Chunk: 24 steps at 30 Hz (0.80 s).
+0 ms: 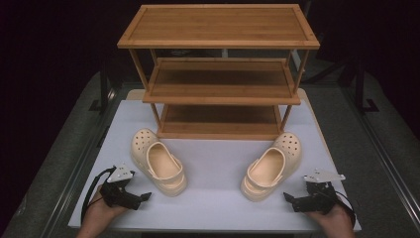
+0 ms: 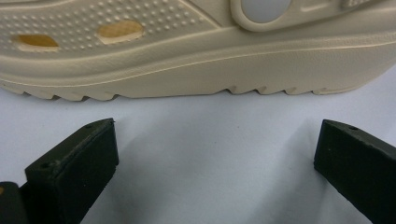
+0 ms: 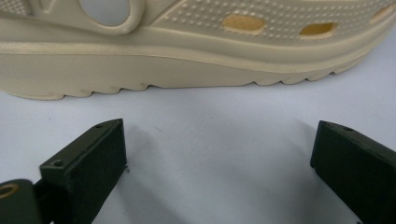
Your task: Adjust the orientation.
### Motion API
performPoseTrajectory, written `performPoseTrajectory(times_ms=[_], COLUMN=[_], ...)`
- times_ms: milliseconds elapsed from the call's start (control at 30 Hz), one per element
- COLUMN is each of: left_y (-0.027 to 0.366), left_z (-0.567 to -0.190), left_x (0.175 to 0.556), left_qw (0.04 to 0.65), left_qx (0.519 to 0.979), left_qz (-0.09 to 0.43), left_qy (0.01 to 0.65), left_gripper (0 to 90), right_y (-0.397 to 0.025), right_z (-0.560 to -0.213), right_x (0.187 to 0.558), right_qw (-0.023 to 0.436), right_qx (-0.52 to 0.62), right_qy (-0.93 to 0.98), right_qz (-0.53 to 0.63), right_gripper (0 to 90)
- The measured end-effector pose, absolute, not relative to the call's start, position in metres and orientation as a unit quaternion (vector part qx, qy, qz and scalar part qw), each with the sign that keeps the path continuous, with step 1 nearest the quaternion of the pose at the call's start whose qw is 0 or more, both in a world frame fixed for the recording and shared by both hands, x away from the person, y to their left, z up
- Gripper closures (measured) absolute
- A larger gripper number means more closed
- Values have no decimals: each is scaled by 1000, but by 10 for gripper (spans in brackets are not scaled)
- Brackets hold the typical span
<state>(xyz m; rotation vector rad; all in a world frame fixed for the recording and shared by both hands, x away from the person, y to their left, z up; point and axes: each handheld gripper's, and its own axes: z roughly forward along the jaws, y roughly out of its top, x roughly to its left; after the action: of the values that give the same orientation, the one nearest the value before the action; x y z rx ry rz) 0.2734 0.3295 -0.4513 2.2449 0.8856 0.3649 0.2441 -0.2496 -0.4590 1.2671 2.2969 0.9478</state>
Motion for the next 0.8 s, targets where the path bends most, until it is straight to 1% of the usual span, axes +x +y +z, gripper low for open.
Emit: performPoseTrajectory(times_ms=[300, 400, 433, 533, 600, 633, 667, 700, 733, 767, 800], left_y=[331, 333, 334, 342, 347, 349, 354, 354, 357, 358, 360], left_z=[-450, -449, -448, -444, -441, -439, -435, -435, -431, -429, -426], left_x=[274, 273, 271, 269, 268, 268, 268, 268, 268, 268, 269], left_qw=[349, 351, 349, 351, 352, 353, 358, 358, 361, 362, 361], left_qx=[861, 856, 856, 853, 851, 851, 847, 847, 844, 842, 838], left_qz=[134, 132, 136, 136, 135, 135, 139, 139, 140, 141, 141], left_qy=[344, 355, 356, 361, 366, 365, 367, 367, 370, 375, 384], left_gripper=[0, 0, 12, 131, 159, 218, 334, 384, 384, 447, 571], right_y=[-250, -250, -250, -250, -250, -250, -250, -250, -250, -250, -250], right_z=[-459, -459, -459, -459, -459, -459, -459, -459, -459, -459, -459], right_x=[244, 244, 244, 244, 244, 244, 244, 244, 244, 244, 244], right_qw=[175, 175, 175, 175, 176, 176, 176, 176, 176, 176, 175], right_qx=[448, 448, 448, 447, 447, 447, 447, 447, 447, 447, 448], right_qy=[810, 810, 810, 810, 810, 810, 810, 810, 810, 810, 810], right_qz=[335, 335, 335, 336, 335, 336, 335, 335, 335, 335, 335], right_gripper=[29, 29, 29, 29, 29, 29, 29, 29, 29, 29, 29])
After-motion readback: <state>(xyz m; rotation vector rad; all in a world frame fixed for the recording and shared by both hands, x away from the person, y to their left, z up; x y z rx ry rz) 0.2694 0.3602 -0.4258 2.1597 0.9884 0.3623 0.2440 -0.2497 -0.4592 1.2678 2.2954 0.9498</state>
